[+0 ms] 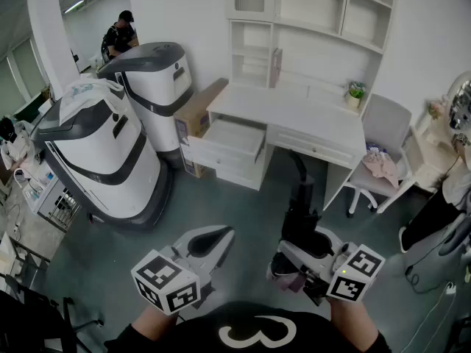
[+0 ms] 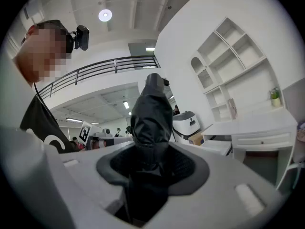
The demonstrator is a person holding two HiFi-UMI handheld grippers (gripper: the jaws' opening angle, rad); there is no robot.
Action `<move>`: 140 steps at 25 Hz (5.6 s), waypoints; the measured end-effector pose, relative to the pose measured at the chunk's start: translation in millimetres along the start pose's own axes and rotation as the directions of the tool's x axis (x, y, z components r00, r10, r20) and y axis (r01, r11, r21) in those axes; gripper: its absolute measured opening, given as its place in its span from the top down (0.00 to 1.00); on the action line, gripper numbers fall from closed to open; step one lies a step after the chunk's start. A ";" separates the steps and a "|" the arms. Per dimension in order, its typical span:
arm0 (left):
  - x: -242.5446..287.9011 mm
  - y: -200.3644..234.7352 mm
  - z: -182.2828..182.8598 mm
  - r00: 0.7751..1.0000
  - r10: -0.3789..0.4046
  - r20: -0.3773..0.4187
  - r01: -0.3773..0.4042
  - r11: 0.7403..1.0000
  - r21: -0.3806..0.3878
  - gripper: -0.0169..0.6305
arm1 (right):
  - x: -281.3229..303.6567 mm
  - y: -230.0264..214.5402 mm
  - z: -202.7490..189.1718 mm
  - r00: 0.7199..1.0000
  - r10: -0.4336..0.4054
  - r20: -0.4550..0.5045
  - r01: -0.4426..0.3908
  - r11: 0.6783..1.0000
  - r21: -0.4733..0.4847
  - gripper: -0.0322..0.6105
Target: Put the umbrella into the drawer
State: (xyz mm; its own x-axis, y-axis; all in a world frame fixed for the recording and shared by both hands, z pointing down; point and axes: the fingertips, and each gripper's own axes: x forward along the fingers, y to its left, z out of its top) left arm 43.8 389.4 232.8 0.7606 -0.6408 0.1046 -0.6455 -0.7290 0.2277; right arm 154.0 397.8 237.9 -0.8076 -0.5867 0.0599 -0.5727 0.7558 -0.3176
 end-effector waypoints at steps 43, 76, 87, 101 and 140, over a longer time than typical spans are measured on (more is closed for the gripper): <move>40.7 163.8 -26.0 0.999 0.045 -0.018 -0.047 0.995 -0.085 0.96 | 135.3 -99.6 -26.5 0.998 -0.002 -0.061 0.005 0.999 0.051 0.66; 299.6 455.4 37.2 0.986 0.092 -0.139 -0.112 0.983 -0.147 0.96 | 393.1 -401.2 73.7 0.983 0.059 -0.176 -0.043 0.995 0.090 0.66; 323.8 562.7 36.8 0.976 0.103 -0.192 -0.140 0.971 -0.192 0.96 | 491.7 -467.6 67.6 0.965 0.005 -0.262 0.015 0.997 0.076 0.66; 361.7 670.9 16.1 0.953 0.128 -0.275 -0.186 0.964 -0.193 0.96 | 590.9 -542.4 1.3 0.864 0.016 -0.504 -0.047 0.998 -0.048 0.66; 351.9 788.0 -87.0 0.891 0.147 -0.430 -0.330 0.860 -0.390 0.96 | 666.1 -667.0 -318.8 0.250 -0.214 -0.944 -0.262 0.924 -0.278 0.65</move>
State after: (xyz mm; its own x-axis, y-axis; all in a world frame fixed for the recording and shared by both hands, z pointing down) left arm -191.2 -389.6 533.4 0.6128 -0.5742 0.5429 -0.7787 -0.3218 0.5386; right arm -46.9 -404.4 791.4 -0.2126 -0.0334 0.9766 -0.3572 0.9329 -0.0459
